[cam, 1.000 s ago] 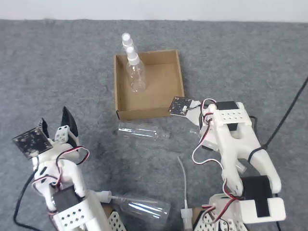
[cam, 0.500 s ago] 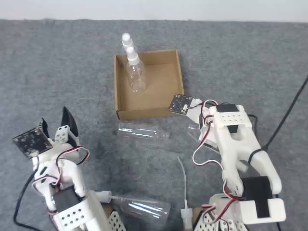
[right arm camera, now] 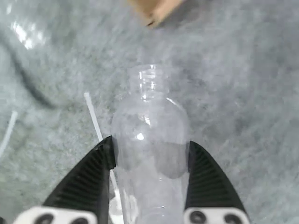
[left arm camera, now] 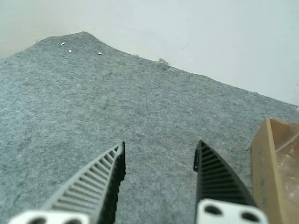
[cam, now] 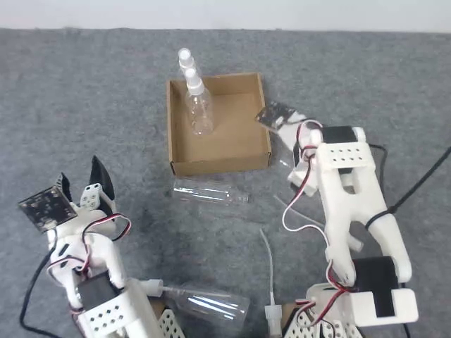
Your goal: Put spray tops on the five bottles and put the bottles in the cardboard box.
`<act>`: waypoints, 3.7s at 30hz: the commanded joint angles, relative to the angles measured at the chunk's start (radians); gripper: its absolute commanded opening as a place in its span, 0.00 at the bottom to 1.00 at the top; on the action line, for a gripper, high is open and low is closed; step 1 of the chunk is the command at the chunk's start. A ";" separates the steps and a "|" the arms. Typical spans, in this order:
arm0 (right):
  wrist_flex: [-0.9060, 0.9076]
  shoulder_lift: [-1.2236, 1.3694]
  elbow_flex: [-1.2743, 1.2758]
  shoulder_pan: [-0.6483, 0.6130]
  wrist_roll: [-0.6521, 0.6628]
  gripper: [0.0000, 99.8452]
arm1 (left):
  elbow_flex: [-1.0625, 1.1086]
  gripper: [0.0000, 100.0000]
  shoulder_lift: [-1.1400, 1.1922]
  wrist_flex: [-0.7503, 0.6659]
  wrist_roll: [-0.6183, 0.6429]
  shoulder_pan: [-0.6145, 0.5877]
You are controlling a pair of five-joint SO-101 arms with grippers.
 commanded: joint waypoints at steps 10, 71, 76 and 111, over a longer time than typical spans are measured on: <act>0.128 -0.097 -0.176 -0.050 -0.373 0.06 | -0.008 0.23 -0.021 -0.028 -0.011 0.003; -0.012 -0.475 0.523 0.934 0.855 0.06 | -0.008 0.23 -0.021 -0.028 -0.011 0.003; -0.085 -0.475 0.603 0.944 0.875 0.06 | -0.008 0.23 -0.021 -0.028 -0.011 0.003; -0.048 -0.486 0.654 0.228 0.273 0.06 | -0.008 0.23 -0.021 -0.028 -0.011 0.003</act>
